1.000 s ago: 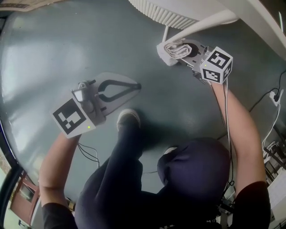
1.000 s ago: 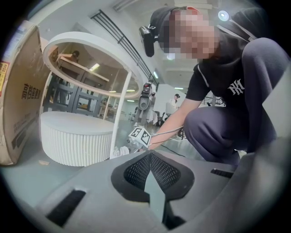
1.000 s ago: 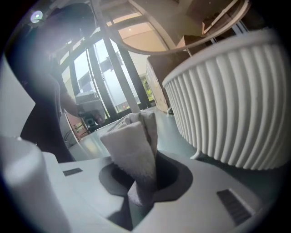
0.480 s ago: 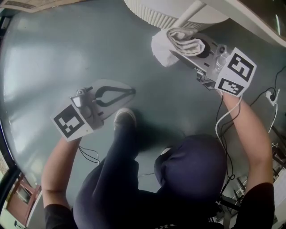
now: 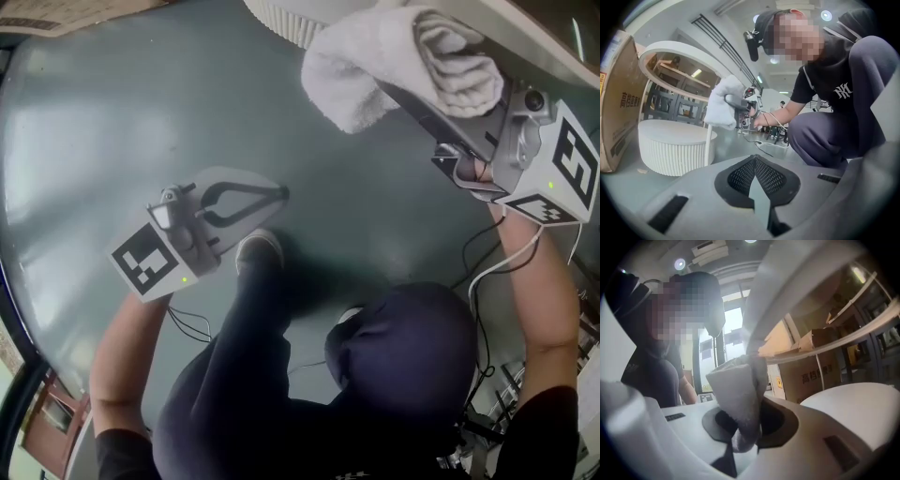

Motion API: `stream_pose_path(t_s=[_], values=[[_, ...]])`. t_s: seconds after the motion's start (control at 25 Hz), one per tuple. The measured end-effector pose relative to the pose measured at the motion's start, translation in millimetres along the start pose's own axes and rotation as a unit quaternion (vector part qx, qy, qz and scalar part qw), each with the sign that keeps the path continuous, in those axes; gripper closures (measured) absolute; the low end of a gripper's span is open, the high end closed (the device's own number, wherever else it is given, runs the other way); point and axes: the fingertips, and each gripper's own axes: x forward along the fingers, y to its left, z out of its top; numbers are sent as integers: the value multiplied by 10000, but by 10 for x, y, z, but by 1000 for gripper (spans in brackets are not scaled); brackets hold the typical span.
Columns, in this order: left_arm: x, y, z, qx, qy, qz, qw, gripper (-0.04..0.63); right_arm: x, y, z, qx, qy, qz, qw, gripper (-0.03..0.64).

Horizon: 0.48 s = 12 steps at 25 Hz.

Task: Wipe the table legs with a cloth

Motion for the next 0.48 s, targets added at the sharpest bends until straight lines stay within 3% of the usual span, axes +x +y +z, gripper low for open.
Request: stream_pose_path(t_s=[0.2,0.32,0.48], values=[[-60,-43,-103,-310,151,-50,9994,589,-70,82,12,-4,-317,36,9995,546],[-65,-25,-126,-470,61,-47,9989,589,-47,63,-227,17,-95,-29,9999,546],[-8,-28,-30,-406,6,-105,9991,589,-106,-9,-470,183,89,-6,9998,546]])
